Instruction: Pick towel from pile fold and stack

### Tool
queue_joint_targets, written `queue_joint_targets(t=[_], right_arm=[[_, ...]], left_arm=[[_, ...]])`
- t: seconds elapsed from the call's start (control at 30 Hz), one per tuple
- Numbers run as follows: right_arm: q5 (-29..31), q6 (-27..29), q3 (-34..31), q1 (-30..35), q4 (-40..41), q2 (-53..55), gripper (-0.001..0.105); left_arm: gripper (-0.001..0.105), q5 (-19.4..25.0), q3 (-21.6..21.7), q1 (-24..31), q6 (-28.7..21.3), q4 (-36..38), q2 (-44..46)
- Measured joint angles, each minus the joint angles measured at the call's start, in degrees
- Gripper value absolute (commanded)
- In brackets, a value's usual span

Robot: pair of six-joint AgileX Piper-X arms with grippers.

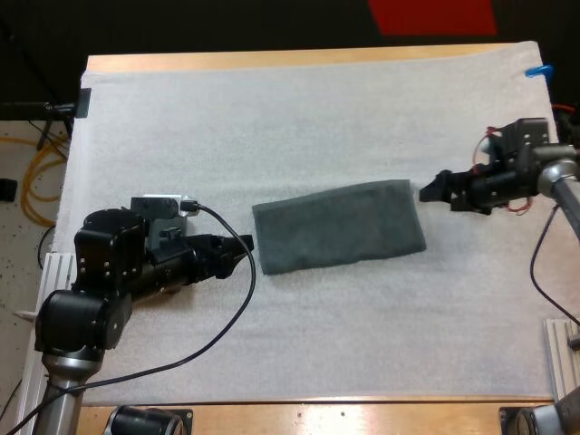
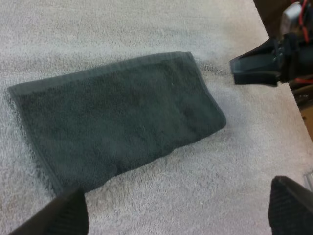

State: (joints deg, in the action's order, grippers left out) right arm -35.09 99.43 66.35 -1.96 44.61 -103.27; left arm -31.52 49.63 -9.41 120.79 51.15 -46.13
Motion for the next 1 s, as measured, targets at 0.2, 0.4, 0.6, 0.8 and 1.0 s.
queue_joint_targets(t=[0.2, 0.4, 0.6, 0.8, 1.0], right_arm=[[-0.3, -2.1, 0.0, -5.3, -2.3, -3.5, 0.072], [-0.8, -4.7, 0.1, -8.6, -4.0, -5.1, 0.072], [-1.1, -5.7, 0.3, -10.8, -4.4, -5.4, 0.06], [1.1, -8.1, 0.3, -11.3, -4.6, -5.9, 0.037], [6.9, -8.3, 0.2, -11.3, -4.5, -6.0, 0.0]], left_arm=[[0.072, 0.0, 0.0, 0.0, 0.4, 0.0, 0.0], [0.072, 0.0, 0.0, 0.0, 0.4, 0.2, 0.0], [0.072, 0.0, 0.0, 0.0, 0.4, 0.2, 0.0], [0.072, 0.0, 0.0, 0.0, 0.4, 0.2, 0.0], [0.072, 0.0, 0.0, 0.0, 0.4, 0.2, 0.0]])
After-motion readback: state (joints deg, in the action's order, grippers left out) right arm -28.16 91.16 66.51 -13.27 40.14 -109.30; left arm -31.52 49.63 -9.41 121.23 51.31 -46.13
